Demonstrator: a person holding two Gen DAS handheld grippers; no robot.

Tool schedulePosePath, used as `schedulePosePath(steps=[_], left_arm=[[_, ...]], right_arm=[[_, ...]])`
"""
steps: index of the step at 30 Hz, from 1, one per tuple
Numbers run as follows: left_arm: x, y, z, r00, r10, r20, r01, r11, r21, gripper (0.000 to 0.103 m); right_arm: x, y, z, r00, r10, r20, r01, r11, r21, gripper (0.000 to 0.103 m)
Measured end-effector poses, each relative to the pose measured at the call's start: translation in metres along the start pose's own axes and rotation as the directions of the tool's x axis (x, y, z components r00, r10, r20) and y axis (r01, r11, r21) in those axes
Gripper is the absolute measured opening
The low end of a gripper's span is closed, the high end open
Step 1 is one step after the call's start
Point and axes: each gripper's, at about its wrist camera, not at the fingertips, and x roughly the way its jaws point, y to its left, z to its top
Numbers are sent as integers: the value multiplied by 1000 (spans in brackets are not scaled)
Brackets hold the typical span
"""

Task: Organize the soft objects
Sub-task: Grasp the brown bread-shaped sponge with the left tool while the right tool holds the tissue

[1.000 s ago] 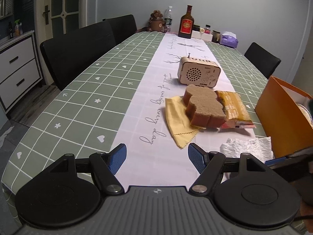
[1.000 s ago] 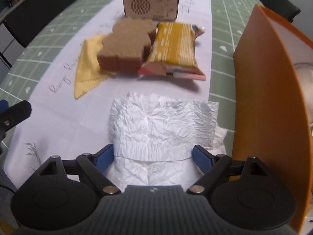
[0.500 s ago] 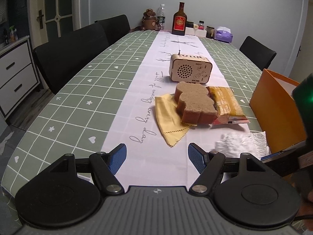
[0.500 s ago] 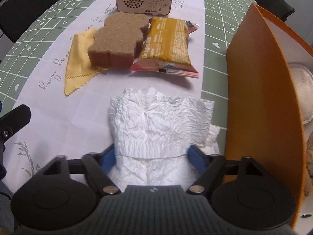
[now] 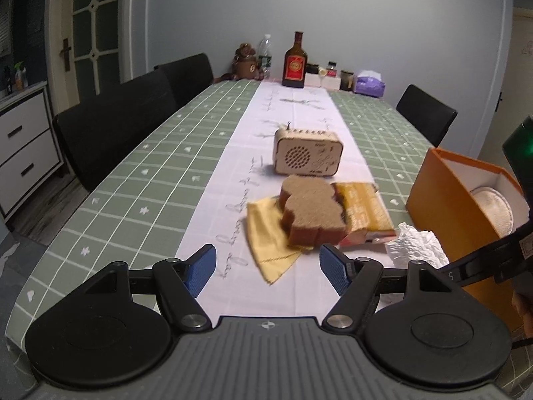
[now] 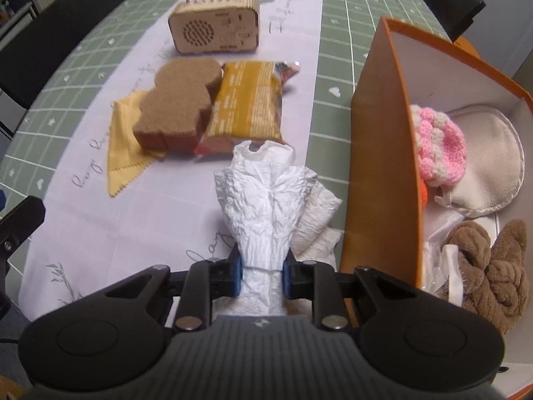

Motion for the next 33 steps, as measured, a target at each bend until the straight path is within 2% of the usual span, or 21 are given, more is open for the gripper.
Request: schedulePosePath(steps=[4,7,10,14,17,20,23,28,31,33], left_arm=[[-1,-8,11,999,-2,49,0,999,51,84],[9,-11,18,997,14,70,-21,995,94,85],[28,-7,23,997,40,66,-46,994,102,85],[64,2,21,998,53,19,-56,979,195,85],[87,14,25,997,55,-49,-48,988,148,85],[94,18,31,997,-41,-63,46,995,83,85],[102,8,34,988,-137,-66,143,985,95,89],[122,-19,31,982,-163,-92,173,978,114,90],[134,-35,28,982,-157,-103,172,973,154,90],[144,-41,27,981,-147,-125,166,974,156,91]], right_arm=[[-12,-4,-10,996,67,53,-66,998,-11,21],[-21,-10,-17,985,144,95,-146,989,19,21],[-28,-14,-23,971,174,164,-180,984,19,21],[-29,-20,-30,950,223,219,-241,969,55,21],[-29,-22,-37,926,264,270,-294,953,75,21],[-27,-17,-45,910,265,319,-301,951,68,21],[-22,-7,-49,913,246,325,-277,959,53,21],[-31,-1,-62,890,135,435,-180,981,65,21],[-34,-8,-69,883,129,452,-188,978,89,21],[-35,-10,-69,886,141,441,-198,976,86,21]])
